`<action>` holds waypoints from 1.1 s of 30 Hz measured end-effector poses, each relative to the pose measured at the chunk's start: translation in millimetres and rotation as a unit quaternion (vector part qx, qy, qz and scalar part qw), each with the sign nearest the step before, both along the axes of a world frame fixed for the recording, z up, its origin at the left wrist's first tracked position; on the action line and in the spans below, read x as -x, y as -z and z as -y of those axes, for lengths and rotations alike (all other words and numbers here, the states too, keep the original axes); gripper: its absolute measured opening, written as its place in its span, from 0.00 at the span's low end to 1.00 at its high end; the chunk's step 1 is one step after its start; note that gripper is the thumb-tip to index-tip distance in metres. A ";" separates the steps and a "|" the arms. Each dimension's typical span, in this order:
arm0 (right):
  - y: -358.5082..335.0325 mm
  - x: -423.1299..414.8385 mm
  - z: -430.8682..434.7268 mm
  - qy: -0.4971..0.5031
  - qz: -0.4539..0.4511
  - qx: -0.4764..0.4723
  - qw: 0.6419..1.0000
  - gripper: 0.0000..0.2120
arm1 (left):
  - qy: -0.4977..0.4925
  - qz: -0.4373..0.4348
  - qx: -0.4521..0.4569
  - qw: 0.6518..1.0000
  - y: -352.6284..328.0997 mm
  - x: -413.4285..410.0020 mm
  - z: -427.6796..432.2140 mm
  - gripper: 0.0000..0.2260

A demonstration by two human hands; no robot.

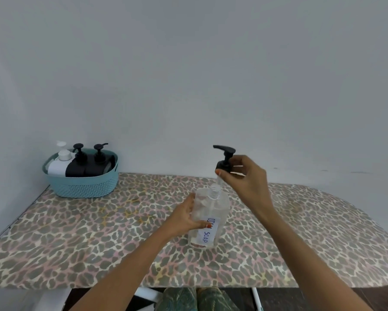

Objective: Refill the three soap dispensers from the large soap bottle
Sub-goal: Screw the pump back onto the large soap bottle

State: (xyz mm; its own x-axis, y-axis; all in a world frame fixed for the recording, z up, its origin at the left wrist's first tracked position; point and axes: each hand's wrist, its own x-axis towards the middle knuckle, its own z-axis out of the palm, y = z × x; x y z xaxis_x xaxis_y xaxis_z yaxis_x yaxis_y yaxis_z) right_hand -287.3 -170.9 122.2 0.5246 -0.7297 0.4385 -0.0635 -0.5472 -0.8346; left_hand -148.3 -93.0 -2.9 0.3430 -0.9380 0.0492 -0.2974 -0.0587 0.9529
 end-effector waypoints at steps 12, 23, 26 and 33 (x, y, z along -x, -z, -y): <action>45.8 -7.2 -6.4 0.004 -0.026 0.026 0.999 0.13 | -0.005 -0.007 -0.006 1.000 3.7 -1.4 0.6 0.32; 64.8 -18.8 -6.2 0.016 0.022 -0.060 0.998 0.21 | -0.009 0.016 -0.030 0.999 11.1 -4.8 3.2 0.41; 63.1 -17.0 -2.4 -0.026 -0.015 -0.064 0.998 0.25 | -0.011 0.018 -0.031 0.999 11.5 -5.1 3.2 0.39; 55.4 0.6 11.8 -0.157 -0.060 -0.112 0.979 0.22 | -0.011 -0.002 -0.009 1.000 8.4 -3.3 2.9 0.31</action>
